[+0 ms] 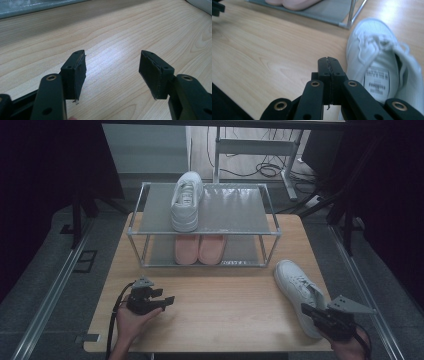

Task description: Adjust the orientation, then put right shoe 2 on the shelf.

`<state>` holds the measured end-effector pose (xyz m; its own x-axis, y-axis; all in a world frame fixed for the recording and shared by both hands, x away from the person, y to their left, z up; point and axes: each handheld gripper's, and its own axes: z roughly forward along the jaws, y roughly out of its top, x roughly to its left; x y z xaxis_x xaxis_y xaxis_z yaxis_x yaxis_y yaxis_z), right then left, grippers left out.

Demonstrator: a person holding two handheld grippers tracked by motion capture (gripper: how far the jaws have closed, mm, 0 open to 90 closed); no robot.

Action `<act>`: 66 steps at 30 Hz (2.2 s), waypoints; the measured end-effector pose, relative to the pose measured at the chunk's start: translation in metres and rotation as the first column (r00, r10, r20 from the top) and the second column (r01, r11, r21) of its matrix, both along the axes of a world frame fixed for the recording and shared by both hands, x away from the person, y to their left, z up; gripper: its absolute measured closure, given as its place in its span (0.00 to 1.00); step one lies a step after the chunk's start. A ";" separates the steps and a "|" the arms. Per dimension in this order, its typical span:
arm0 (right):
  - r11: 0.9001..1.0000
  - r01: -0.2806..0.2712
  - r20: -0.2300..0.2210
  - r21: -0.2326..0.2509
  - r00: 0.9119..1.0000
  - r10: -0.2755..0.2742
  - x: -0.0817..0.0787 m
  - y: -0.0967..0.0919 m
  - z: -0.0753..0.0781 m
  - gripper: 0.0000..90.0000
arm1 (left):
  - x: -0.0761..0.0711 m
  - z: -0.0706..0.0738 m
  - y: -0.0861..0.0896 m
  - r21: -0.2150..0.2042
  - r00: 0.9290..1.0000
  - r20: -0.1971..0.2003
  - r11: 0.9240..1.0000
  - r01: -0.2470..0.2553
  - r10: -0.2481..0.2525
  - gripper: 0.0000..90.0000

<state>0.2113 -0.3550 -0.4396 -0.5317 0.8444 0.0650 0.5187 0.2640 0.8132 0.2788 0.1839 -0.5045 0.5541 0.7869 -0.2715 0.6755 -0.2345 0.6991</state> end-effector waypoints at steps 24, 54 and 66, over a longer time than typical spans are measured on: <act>0.998 0.056 -0.003 0.027 0.998 -0.056 0.031 -0.036 0.015 0.96 | -0.001 0.001 0.000 0.000 1.000 0.013 1.000 -0.016 0.016 0.43; 0.992 0.112 -0.183 -0.061 0.976 -0.121 0.067 -0.062 -0.011 0.57 | 0.001 0.000 0.001 0.000 1.000 -0.002 1.000 -0.005 0.005 0.43; 0.979 0.148 -0.215 -0.140 0.961 -0.176 0.089 -0.055 -0.030 0.62 | 0.001 -0.001 0.003 0.003 1.000 -0.003 1.000 -0.001 0.001 0.43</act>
